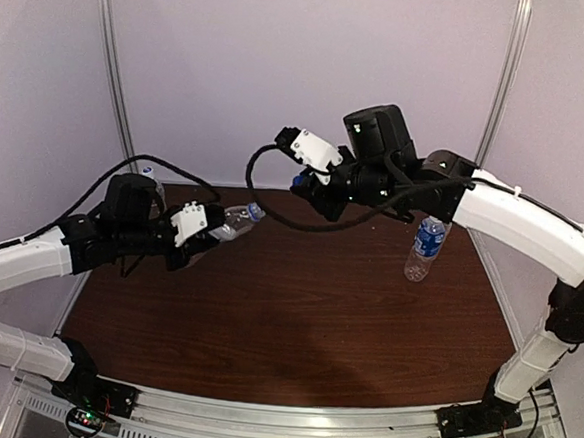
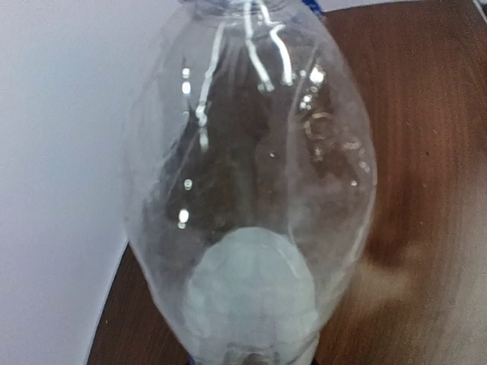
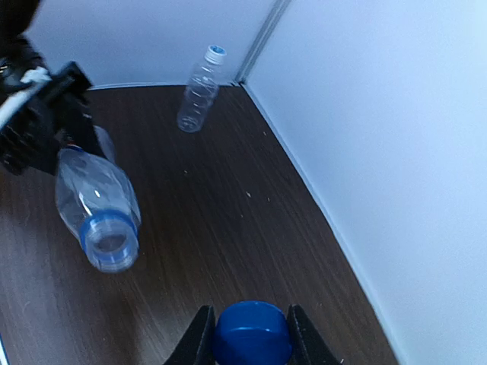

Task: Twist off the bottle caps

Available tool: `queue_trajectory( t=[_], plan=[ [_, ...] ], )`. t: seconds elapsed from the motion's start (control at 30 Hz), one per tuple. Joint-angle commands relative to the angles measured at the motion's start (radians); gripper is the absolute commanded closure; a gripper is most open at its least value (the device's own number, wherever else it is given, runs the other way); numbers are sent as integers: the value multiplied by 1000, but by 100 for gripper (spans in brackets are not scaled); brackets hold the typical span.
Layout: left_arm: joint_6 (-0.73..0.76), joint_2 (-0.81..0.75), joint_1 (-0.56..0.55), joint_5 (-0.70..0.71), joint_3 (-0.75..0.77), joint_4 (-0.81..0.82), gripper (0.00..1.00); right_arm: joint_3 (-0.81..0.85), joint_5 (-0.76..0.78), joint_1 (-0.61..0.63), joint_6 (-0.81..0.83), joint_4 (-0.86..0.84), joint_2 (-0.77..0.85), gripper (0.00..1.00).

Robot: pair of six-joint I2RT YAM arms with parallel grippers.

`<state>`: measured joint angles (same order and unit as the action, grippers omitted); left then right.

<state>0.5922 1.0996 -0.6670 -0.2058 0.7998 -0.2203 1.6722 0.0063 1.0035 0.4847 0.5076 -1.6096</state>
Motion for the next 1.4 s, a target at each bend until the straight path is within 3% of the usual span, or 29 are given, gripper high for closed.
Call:
queue_trajectory(
  t=[0.0, 0.13, 0.27, 0.4, 0.53, 0.63, 0.73, 0.8, 0.87, 0.9, 1.13, 1.23, 1.37],
  plan=[
    [-401, -47, 108, 177, 15, 193, 88, 81, 151, -92, -572, 257, -152, 100],
    [-566, -86, 207, 236, 9, 209, 86, -39, 109, -107, -749, 309, -215, 100],
    [-585, -125, 233, 238, -20, 213, 86, -201, 110, -90, -863, 363, -212, 100],
    [-586, -138, 234, 207, -61, 271, 85, -398, 7, -60, -941, 222, -155, 100],
    [-583, -144, 234, 156, -85, 317, 85, -491, -43, -2, -968, 129, -187, 98],
    [-577, -148, 234, 128, -82, 319, 85, -520, -66, 15, -967, 92, -229, 89],
    [-574, -151, 234, 98, -76, 304, 85, -519, -74, 16, -962, 77, -241, 67],
    [-567, -156, 234, 73, -77, 292, 85, -512, -70, 16, -946, 85, -235, 43],
    [-562, -158, 235, 36, -82, 287, 85, -492, -67, 15, -914, 104, -223, 7],
    [-560, -159, 235, 10, -84, 288, 86, -472, -64, 15, -900, 118, -218, 1],
    [-499, -173, 234, -361, -91, 322, 85, -218, -77, 16, -651, 168, -118, 0],
    [-491, -176, 232, -464, -98, 352, 84, -114, -173, 16, -580, 14, -77, 0],
    [-476, -172, 224, -486, -98, 368, 84, -73, -317, 15, -595, -361, -41, 0]
  ],
)
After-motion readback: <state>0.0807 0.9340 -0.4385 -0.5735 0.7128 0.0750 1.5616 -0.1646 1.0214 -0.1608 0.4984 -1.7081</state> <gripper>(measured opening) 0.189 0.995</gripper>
